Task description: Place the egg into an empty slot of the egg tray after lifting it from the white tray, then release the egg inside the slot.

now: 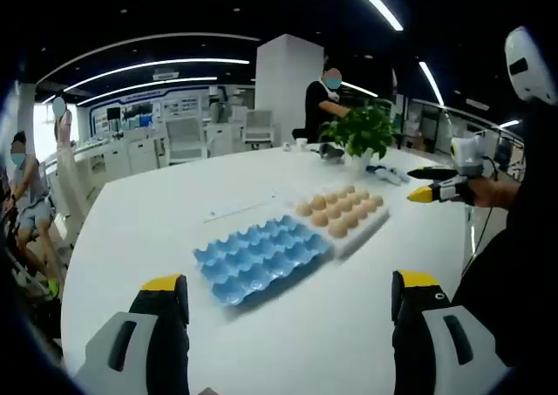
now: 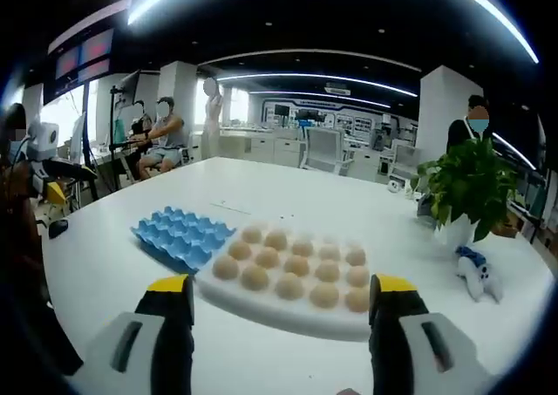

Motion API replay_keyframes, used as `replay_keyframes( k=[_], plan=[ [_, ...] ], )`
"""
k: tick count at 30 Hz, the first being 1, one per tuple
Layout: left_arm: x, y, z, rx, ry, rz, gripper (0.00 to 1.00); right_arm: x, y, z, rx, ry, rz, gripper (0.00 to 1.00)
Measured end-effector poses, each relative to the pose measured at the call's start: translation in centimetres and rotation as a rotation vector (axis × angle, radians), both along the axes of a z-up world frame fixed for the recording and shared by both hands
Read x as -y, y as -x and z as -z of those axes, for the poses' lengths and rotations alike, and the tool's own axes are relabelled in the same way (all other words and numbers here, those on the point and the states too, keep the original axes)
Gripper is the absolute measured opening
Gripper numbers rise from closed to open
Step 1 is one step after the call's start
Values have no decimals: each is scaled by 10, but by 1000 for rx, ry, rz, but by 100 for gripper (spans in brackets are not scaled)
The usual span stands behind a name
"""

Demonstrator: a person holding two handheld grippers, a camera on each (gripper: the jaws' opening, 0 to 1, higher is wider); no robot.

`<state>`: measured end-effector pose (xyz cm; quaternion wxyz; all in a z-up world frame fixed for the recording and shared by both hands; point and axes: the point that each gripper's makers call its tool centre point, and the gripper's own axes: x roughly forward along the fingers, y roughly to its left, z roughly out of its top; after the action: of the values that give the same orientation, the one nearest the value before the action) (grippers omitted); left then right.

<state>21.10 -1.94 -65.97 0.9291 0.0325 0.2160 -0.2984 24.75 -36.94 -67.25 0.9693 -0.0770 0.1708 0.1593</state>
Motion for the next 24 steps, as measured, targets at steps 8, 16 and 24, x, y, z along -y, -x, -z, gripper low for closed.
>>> replay_keyframes(
  k=[8, 16, 24],
  plan=[
    [1, 0, 0, 0, -1, 2, 98, 0, 0, 0, 0, 3, -3, 85],
    [0, -1, 0, 0, -2, 2, 98, -1, 0, 0, -1, 2, -5, 85],
    [1, -1, 0, 0, 1, 1, 98, 0, 0, 0, -4, 6, -4, 84]
  ],
)
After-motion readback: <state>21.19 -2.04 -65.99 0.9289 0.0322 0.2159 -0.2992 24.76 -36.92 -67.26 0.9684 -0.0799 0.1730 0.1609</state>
